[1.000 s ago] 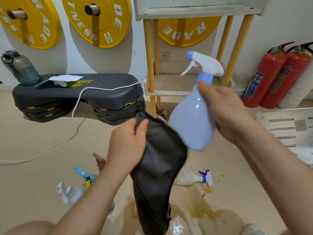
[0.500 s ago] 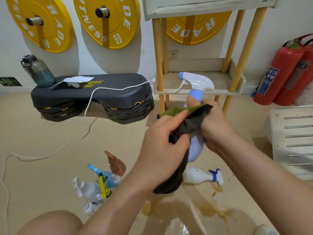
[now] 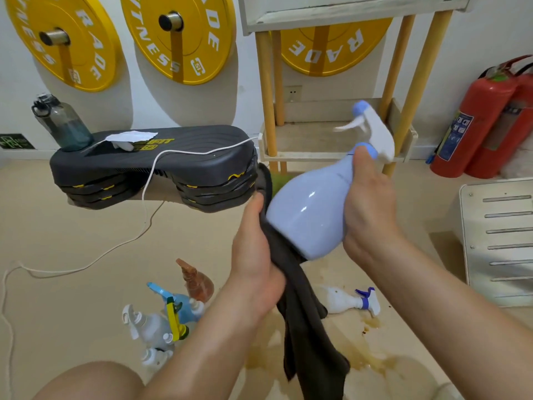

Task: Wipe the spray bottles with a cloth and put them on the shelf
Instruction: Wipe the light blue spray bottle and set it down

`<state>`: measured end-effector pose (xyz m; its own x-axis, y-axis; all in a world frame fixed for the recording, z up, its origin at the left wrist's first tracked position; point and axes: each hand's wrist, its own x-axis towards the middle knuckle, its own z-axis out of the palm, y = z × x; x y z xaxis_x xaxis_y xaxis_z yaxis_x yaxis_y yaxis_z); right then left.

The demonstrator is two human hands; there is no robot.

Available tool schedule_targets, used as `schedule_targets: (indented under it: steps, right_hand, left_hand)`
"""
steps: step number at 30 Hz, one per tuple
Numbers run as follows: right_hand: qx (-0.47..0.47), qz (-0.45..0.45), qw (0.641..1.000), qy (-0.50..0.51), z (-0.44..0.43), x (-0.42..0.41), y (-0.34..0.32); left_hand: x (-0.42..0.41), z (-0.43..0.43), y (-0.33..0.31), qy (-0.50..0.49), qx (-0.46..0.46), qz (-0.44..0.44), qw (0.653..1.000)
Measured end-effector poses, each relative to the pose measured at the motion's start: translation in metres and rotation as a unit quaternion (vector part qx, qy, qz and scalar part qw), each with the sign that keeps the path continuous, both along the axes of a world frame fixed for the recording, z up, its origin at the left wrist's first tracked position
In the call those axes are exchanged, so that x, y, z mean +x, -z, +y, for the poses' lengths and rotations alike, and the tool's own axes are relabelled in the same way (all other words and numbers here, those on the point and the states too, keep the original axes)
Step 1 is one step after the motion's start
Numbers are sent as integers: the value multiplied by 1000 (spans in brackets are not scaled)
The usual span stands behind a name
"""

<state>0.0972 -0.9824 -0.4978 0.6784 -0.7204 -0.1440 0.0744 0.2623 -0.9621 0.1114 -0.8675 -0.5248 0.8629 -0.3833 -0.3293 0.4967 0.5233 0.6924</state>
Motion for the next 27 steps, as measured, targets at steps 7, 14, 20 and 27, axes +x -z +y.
schedule_targets:
  steps: [7,14,20,27]
  right_hand:
    - [96,-1,994,-48,12,2,18]
    - [105,84,978,-158,-7,-5,18]
    - [56,80,985,-146,-6,-4,18]
    - [54,45,994,-88,-13,-8,7]
  left_hand:
    - [-1,0,7,-59,42,40,997]
    - [21,8,-3,-43,94,-56,993]
    - [3,7,-7,53,253,-330,908]
    - [-9,9,7,-13,441,-605,662]
